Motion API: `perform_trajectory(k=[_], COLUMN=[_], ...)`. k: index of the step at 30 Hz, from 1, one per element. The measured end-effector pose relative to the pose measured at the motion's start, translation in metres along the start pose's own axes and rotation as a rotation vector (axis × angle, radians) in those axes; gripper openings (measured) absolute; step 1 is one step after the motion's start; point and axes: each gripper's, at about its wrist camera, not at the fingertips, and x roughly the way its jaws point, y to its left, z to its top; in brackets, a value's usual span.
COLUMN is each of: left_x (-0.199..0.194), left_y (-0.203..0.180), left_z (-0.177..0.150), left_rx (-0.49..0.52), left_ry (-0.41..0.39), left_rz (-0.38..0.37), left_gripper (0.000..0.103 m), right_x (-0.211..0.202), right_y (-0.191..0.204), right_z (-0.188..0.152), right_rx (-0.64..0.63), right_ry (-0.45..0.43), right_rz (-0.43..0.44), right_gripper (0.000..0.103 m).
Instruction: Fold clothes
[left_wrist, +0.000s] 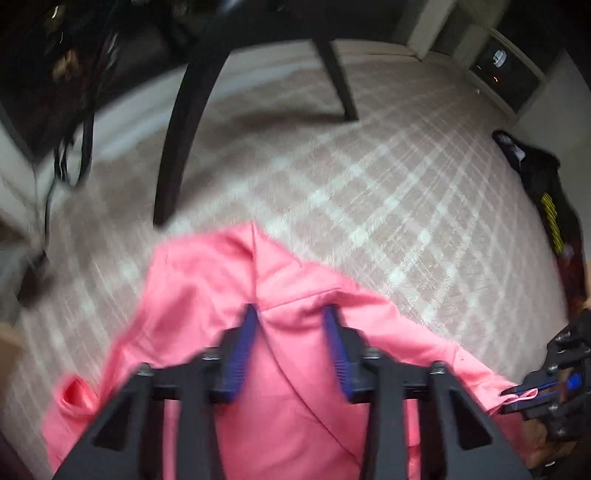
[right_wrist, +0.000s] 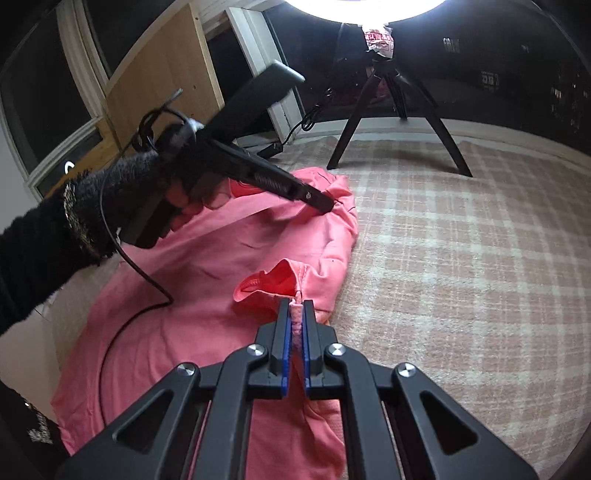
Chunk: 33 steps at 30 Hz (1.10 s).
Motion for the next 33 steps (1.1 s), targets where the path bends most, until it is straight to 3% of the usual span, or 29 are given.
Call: perform_trajectory(k=[5, 8, 10, 12, 14, 17, 21, 25, 27, 28, 30, 33], left_x=[-0.026, -0.036, -0.030, -0.024, -0.028, -0.046, -0.058, -0.039, -0.032, -0.031, -0.027, -0.021], left_y=[0.016, 0.028, 0.030, 0.030, 0.031, 0.031, -0.005, -0.062, -0.081, -0.084, -0.084, -0.083], left_z=[0.001, 0.002, 0.001, 0.000, -0.003, -0.018, -0.050, -0.069, -0.073, -0.074, -0.072, -0.066], left_rx=[-0.054, -0.092, -0.106, -0.118, -0.137, -0.154, -0.101, 0.086, 0.160, 0.165, 0.152, 0.187], left_ry=[-0.076, -0.098, -0.084, -0.060, -0.059, -0.080, -0.050, 0.020, 0.034, 0.037, 0.044, 0.050], left_rz=[-0.002, -0.024, -0.044, -0.040, -0.053, -0.015, -0.094, -0.092, -0.026, -0.007, -0.029, -0.022], left_gripper=[0.001, 0.001, 0.007, 0.031, 0.041, 0.041, 0.041, 0.041, 0.041, 0.039, 0.016, 0.004], right_x=[-0.021, -0.011, -0.004, -0.001, 0.002, 0.002, 0.001, 0.000, -0.001, -0.001, 0.000, 0.000], right_y=[-0.009, -0.014, -0.020, -0.026, -0.027, -0.028, -0.030, -0.032, -0.033, -0.033, -0.033, -0.033], right_z=[0.002, 0.000, -0.002, -0.002, -0.001, -0.001, -0.002, -0.003, -0.004, -0.004, -0.005, -0.008], right_rx=[0.020, 0.015, 0.039, 0.065, 0.061, 0.058, 0.058, 0.058, 0.058, 0.058, 0.054, 0.046], right_ry=[-0.064, -0.021, 0.002, 0.006, 0.014, 0.023, 0.033, 0.042, 0.046, 0.050, 0.066, 0.084], right_rz=[-0.024, -0.038, -0.028, -0.021, -0.030, -0.032, -0.027, -0.023, -0.021, -0.020, -0.019, -0.019], right_gripper=[0.005, 0.005, 0.005, 0.005, 0.005, 0.005, 0.005, 0.005, 0.005, 0.006, 0.009, 0.018])
